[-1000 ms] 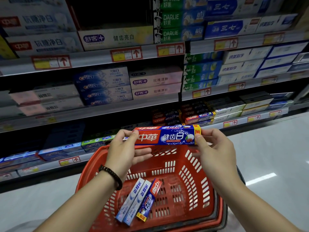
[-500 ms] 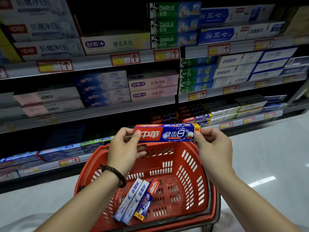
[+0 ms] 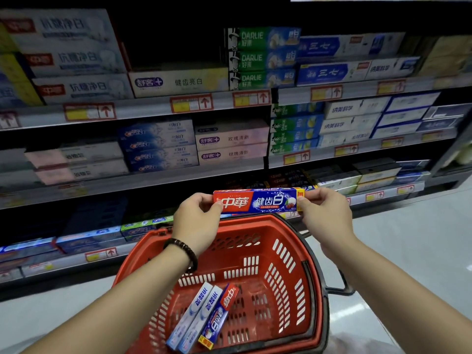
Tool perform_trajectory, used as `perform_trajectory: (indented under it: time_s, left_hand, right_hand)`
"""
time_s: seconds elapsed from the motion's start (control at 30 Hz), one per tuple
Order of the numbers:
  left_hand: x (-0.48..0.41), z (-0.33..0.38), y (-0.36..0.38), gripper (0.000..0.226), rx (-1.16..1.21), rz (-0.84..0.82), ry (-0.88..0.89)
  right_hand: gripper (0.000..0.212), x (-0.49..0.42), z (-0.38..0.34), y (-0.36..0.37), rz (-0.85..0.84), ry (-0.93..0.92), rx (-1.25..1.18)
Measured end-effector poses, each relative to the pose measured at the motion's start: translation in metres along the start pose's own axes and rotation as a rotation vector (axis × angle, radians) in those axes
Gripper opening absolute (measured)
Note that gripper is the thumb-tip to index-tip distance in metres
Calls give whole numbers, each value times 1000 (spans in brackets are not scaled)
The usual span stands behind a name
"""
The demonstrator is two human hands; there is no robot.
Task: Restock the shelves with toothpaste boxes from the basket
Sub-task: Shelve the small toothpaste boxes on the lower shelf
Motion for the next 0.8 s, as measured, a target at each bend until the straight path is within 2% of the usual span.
perform_trajectory:
  time_s: [0.07, 0.17, 0.23, 0.53, 0.8]
  left_hand:
    - [-5, 3, 5, 5, -25, 4, 20]
    - [-12, 5, 15, 26, -2, -5, 19]
    - [-18, 2, 23, 33, 41, -8, -10]
    - [-47, -11, 63, 31, 52, -14, -47]
    - [-82, -32, 95, 31, -43, -69, -76]
  right_hand:
    - [14, -9, -3, 3, -3, 10, -10]
    - [11, -21, -6, 9, 11, -6, 8]
    - [10, -29, -6, 14, 20, -14, 21]
    - [11, -68, 10, 44, 11, 41, 58]
    - [9, -109, 31, 78, -2, 80, 97]
Point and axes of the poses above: each hand's wrist, its own x-axis away from the middle knuckle, its own y-axis out of the palm, z = x × y, the point moved 1 cm from there along -x, towards the middle knuckle, and after that the axes turned 9 degrees about z, right-handed, at the moved point
